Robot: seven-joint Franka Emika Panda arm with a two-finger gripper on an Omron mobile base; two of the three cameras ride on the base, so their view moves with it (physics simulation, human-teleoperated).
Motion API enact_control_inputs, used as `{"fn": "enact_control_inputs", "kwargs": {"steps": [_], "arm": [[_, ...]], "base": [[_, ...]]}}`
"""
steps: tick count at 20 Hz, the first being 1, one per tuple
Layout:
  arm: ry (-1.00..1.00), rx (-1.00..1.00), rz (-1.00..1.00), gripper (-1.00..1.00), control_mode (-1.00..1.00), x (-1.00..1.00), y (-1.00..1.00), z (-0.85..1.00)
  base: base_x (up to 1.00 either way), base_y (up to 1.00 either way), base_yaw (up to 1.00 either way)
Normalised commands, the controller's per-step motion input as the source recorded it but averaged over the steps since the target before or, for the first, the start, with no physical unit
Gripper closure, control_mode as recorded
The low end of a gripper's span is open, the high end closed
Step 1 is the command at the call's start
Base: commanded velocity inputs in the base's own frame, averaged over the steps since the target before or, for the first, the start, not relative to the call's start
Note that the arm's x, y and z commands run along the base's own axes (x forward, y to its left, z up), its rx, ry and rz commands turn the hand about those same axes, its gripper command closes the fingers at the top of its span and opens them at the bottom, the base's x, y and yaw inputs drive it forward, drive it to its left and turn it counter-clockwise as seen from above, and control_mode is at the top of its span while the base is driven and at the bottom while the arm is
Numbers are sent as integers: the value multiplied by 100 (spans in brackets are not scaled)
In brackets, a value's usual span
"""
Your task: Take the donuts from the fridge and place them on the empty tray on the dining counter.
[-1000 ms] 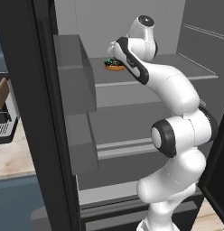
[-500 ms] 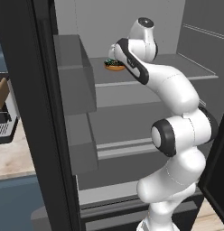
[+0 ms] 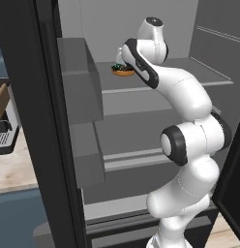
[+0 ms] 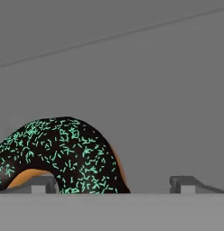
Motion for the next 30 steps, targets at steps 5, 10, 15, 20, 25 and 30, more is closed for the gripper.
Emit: {"fn": "enact_control_inputs", "kwargs": {"steps": [5, 10, 15, 20, 25, 30], "arm": [[1, 0, 0, 100, -100, -8, 68, -81], [0, 0, 0, 100, -100, -18, 42, -54], [-19, 0, -1, 100, -100, -57, -21, 4], [-31, 1, 0, 100, -100, -100, -15, 0], [-23, 14, 0, 100, -100, -100, -9, 21], [0, 15, 0, 100, -100, -100, -7, 49]], "base": [[0, 0, 0], [0, 0, 0], [0, 0, 0], [0, 0, 0], [0, 0, 0], [0, 0, 0]]}}
